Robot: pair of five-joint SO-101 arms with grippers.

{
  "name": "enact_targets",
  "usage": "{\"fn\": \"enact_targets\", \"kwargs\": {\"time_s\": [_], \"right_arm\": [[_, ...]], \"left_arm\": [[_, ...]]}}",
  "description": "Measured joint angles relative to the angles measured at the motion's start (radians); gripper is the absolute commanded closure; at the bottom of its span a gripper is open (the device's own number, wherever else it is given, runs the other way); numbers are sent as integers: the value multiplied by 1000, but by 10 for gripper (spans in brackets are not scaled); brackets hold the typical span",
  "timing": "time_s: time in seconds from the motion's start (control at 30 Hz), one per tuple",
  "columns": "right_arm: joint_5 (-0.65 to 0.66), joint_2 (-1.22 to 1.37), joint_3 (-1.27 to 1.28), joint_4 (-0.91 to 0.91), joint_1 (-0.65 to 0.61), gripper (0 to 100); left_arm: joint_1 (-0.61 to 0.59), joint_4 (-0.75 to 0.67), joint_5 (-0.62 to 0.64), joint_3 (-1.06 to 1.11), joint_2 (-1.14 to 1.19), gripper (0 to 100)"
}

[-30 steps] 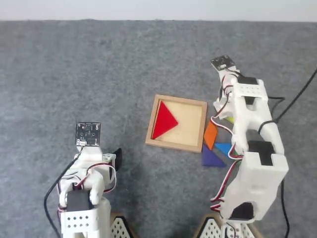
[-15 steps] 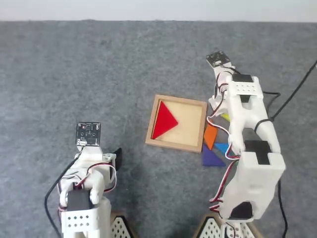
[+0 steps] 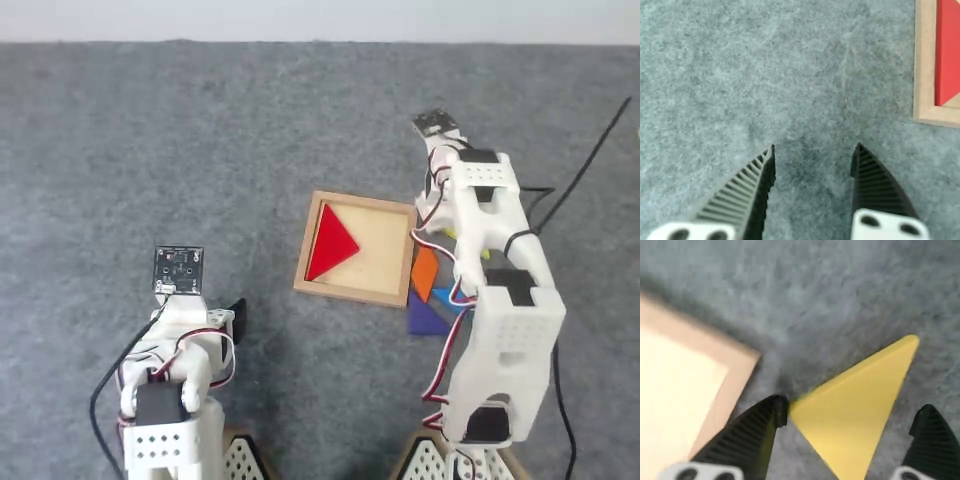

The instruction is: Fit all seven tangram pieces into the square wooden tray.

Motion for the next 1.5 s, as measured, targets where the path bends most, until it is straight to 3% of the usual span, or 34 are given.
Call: {"fn": "enact_targets", "kwargs": {"time_s": [0.2,0.8,1.07,1.5], "right_arm": [[-110,46,-80,35,3,612],[-123,57,-115,181,28,612],[180,57,-115,265,12,612],[370,58,-141,298,17,612]], "left_arm": [[0,0,0,0,0,760],[0,0,0,0,0,760],[0,0,0,0,0,760],[0,0,0,0,0,760]]}}
